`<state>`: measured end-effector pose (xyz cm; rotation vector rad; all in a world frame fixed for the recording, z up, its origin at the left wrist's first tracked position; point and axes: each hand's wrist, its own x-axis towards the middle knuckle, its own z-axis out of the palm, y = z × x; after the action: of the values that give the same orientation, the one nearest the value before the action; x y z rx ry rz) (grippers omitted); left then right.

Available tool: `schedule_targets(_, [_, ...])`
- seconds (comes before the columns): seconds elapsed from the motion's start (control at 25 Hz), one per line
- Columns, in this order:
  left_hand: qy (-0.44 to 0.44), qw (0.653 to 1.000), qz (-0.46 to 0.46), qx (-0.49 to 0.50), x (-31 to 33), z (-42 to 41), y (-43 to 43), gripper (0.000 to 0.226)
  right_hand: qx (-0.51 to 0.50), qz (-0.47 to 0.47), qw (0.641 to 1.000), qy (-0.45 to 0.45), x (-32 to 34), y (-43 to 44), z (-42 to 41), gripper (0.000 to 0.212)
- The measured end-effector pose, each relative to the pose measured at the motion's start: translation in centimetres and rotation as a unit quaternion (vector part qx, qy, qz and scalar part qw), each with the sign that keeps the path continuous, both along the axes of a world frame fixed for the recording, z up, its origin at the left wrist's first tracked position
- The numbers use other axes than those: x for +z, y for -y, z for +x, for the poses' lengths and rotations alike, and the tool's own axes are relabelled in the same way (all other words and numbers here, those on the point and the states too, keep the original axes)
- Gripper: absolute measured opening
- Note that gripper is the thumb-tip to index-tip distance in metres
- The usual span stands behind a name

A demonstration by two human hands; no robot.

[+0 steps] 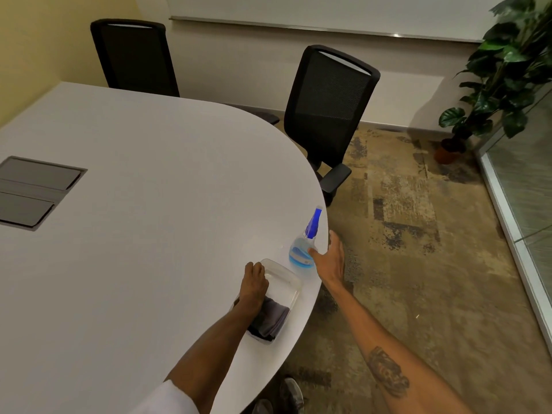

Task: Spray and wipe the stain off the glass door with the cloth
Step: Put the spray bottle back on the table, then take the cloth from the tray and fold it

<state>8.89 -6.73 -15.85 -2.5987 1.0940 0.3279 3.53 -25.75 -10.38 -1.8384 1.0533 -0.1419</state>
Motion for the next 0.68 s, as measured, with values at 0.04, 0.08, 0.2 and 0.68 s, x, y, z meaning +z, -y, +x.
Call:
schedule_targets(0.04, [-0.010,1.000,-0.003,0.010,0.3,0.0,0.2,0.045,-0.018,-0.004,1.000,-0.005,-0.2,-0.1,-0.8,0.070])
schedule_targets(0.08, [-0.026,0.999,0.002,0.019,0.5,0.0,0.3,0.041,-0.042,-0.008,0.999,-0.008,-0.4,-0.3,-1.4,0.062])
schedule_targets(0.2, [-0.058,0.998,0.010,0.035,1.4,-0.2,0.0,0.031,-0.105,-0.025,0.994,-0.007,-0.7,-1.6,-2.8,0.032])
schedule_targets(0.68, [-0.320,0.916,-0.184,0.155,8.6,1.0,-4.4,0.041,0.253,0.060,0.960,-0.105,0.3,-8.7,-4.9,0.055])
